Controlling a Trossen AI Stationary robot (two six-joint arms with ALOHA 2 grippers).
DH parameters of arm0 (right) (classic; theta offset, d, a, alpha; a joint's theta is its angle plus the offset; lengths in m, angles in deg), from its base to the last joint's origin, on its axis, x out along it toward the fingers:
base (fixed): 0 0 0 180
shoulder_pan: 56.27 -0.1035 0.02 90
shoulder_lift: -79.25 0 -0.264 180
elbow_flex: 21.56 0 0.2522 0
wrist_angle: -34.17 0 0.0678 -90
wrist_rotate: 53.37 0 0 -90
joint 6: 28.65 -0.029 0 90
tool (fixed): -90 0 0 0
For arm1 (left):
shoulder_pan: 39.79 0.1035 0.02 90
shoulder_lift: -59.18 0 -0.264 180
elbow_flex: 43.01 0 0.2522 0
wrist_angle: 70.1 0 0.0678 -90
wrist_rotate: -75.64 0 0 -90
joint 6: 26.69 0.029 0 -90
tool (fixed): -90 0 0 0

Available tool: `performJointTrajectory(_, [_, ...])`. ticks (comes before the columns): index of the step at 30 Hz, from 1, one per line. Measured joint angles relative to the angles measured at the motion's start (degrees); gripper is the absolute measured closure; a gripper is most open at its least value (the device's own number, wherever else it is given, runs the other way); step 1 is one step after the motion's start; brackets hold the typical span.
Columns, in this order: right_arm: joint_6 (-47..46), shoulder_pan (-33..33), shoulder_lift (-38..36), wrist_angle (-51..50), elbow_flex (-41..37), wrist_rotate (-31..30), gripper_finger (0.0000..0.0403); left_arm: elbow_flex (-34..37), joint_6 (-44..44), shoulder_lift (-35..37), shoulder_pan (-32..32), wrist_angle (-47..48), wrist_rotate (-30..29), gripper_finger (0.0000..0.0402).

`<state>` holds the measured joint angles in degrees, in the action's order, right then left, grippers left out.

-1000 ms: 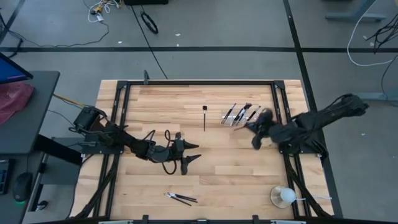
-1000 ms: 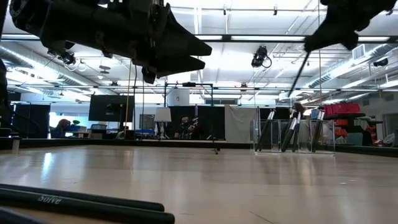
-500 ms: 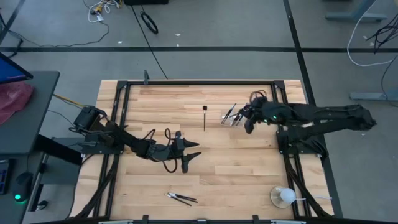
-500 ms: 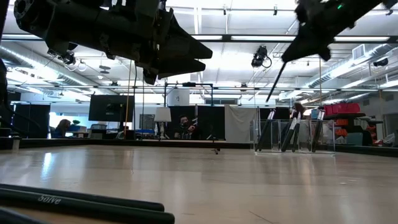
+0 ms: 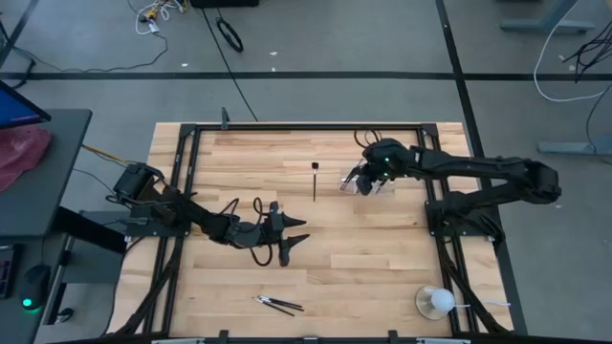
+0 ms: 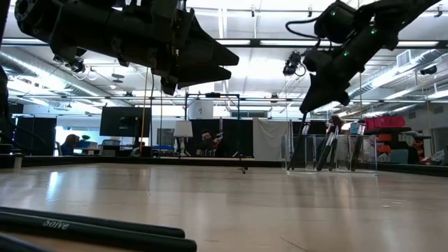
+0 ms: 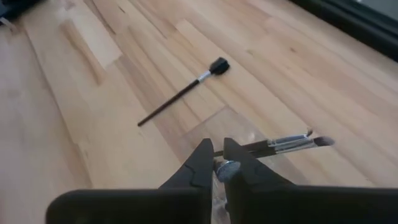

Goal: Put items in baskets/containers
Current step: Put the black eyeshadow brush into the transparent organizer, then put the black brow brush into the transparent organizer

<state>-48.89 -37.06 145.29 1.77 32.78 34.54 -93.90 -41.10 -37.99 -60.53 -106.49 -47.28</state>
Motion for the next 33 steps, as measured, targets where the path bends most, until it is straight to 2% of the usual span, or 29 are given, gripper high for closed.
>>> performJointTrajectory(7, [0.9,2.0,2.4,1.2,0.0,2.2,0.0342,0.0,0.0,0.0,0.0,0.0,0.0,0.0207])
performJointTrajectory(15, [2.9,4.0,2.3,2.6,0.0,2.2,0.0269,0.0,0.0,0.0,0.0,0.0,0.0,0.0207])
performJointTrajectory(24, [6.6,6.9,-4.3,2.0,0.5,1.6,0.0179,0.0,0.0,0.0,0.0,0.0,0.0,0.0207])
performJointTrajectory(28, [9.3,3.8,-8.3,3.7,1.1,1.3,0.0175,0.0,0.0,0.0,0.1,0.0,-0.4,0.0207])
performJointTrajectory(33, [11.0,-7.2,-10.4,4.1,1.1,0.4,0.0194,0.0,-0.8,-0.2,0.6,-0.1,-3.2,0.0207])
